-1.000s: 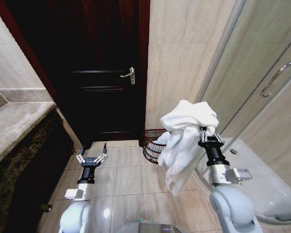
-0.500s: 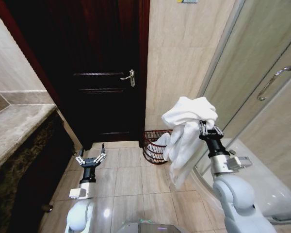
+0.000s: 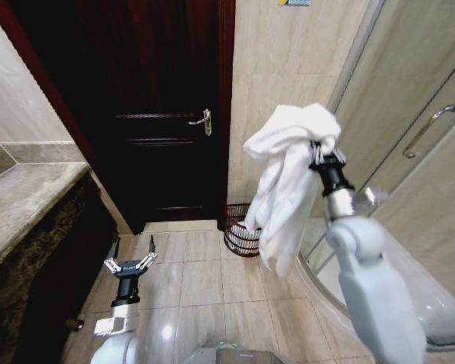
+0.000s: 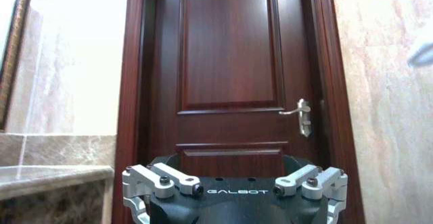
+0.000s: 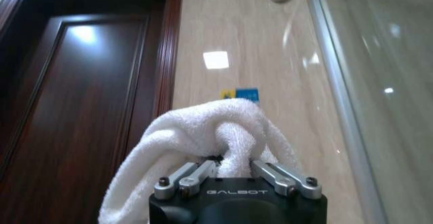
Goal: Discard the used towel into the hamper.
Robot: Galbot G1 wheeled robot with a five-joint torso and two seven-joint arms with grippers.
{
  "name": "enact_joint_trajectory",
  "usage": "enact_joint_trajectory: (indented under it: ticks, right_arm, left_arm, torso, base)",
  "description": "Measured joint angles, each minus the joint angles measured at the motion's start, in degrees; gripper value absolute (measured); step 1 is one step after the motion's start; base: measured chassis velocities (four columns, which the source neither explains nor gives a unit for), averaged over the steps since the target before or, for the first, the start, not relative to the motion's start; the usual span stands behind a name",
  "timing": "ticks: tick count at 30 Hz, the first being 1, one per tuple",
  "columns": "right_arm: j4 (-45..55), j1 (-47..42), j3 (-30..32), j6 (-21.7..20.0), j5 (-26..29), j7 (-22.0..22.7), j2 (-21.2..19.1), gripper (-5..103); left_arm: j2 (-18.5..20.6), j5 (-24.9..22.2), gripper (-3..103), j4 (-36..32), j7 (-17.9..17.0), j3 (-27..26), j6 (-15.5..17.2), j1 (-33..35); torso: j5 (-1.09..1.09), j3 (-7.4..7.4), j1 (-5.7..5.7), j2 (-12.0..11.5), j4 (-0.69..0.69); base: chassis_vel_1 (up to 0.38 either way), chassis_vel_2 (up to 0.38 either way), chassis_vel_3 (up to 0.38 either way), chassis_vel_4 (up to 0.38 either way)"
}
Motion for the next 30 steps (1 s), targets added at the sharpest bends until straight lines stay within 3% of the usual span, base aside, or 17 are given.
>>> enact_joint_trajectory:
  ticks: [5,9,13,21,30]
  right_arm:
    - [-9.45,11.57,-5.82,0.82,1.49,0.18,0.24,12]
    - [-17.34,17.65,-7.95,2.48,1.21,-2.72,1.30,12]
    - [-29.18,24.38,-9.73,6.65,0.53,-6.79,2.87,12]
    - [-42.94,33.06,-13.05,13.10,5.32,-10.07,7.03,12]
    - [-49.46,35.43,-12.51,14.71,3.93,-10.78,9.59,12]
  left_arm:
    - [0.02,-1.28,100,-0.73,-0.31,-1.68,0.11,0.09]
    - [0.03,-1.87,100,-1.23,-0.69,-2.37,0.49,-0.23]
    - [0.04,-3.58,100,-2.50,-1.08,-3.90,1.57,-0.52]
    - [0.05,-4.88,100,-2.73,-0.92,-5.39,1.95,-0.58]
    - [0.05,-4.86,100,-3.40,-0.67,-5.09,2.02,-0.39]
  torso:
    - [0.02,-0.05,-0.04,-0.13,0.01]
    - [0.00,-0.10,-0.07,-0.18,0.01]
    - [0.04,-0.13,-0.10,-0.26,-0.01]
    - [0.02,-0.17,-0.13,-0.34,0.02]
    - [0.02,-0.22,-0.17,-0.39,0.00]
  base:
    - [0.000,0.000,0.000,0.000]
    - [0.000,0.000,0.000,0.000]
    - [0.000,0.000,0.000,0.000]
    - [0.000,0.000,0.000,0.000]
    - [0.000,0.000,0.000,0.000]
